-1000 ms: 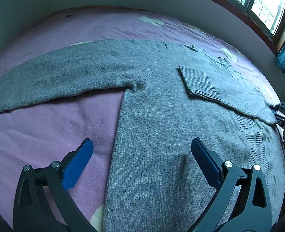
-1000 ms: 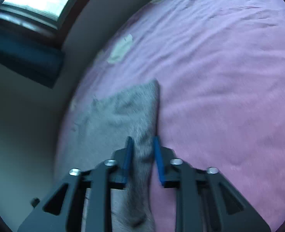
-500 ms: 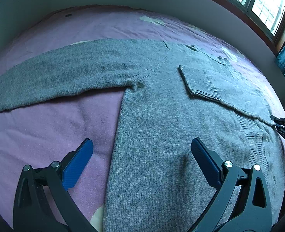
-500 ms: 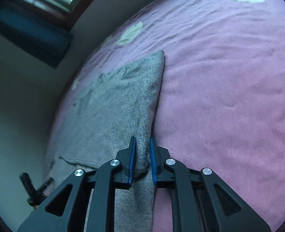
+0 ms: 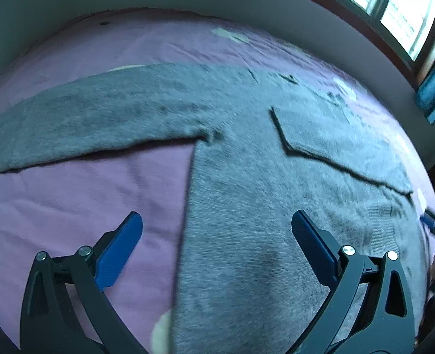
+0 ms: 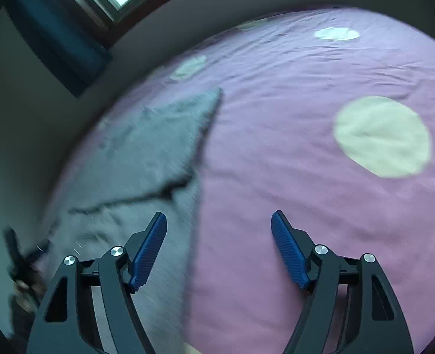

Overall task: Fold small clothes
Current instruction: 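Grasp the other sweater sleeve cuff with the left gripper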

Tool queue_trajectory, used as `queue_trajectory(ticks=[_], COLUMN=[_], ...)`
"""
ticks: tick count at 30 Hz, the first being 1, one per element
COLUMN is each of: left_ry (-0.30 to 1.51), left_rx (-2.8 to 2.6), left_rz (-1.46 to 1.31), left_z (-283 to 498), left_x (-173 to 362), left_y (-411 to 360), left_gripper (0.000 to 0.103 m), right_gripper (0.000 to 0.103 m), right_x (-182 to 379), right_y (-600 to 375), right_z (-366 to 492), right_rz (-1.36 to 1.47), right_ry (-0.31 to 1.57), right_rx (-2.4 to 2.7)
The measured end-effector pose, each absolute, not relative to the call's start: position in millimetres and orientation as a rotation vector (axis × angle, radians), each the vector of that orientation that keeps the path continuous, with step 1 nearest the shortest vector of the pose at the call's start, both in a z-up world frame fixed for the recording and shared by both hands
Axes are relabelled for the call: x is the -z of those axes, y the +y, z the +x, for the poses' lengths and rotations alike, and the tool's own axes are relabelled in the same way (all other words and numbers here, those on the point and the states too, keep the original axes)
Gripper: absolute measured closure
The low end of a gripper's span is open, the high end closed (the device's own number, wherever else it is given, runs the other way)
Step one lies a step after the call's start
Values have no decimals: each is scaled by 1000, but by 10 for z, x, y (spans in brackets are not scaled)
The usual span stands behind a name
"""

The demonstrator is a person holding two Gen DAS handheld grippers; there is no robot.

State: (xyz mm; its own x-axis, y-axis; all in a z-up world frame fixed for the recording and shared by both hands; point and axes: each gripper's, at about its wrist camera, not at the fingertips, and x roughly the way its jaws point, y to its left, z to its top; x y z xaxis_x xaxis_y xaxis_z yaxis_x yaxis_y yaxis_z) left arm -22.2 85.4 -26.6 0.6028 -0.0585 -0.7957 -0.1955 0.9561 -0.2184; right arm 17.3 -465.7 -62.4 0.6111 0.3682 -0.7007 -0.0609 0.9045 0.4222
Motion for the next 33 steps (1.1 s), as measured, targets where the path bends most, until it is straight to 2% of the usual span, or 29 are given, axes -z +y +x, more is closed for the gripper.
queue_trajectory(ticks=[1,5,13,22,32,33], left_ry=[920,906,824,569,509,499], left_rx=[-87,-139,-296,-375,-468,-454], left_rz=[-317,-391,-608,-997,-875,-887], left_z=[-250,-383,-825,-1495,-1335,-1328], left_x=[245,195,173,292,281,281], left_y=[932,1301,2443,3723,4166,4197], left_gripper=[2,2,2,3,5,9], right_gripper=[24,16,15,15,14,14], right_x=[635,660,673,688,692,692], right_y=[-4675,-4741,-4814,-4819,-4838,-4836], right_z=[140,117,72,89,109,111], right_rz=[377,428,494,514,522,521], right_ry=[868,856,837,830,826,827], right_rx=[-267,-302,-326,-330,-327,-325])
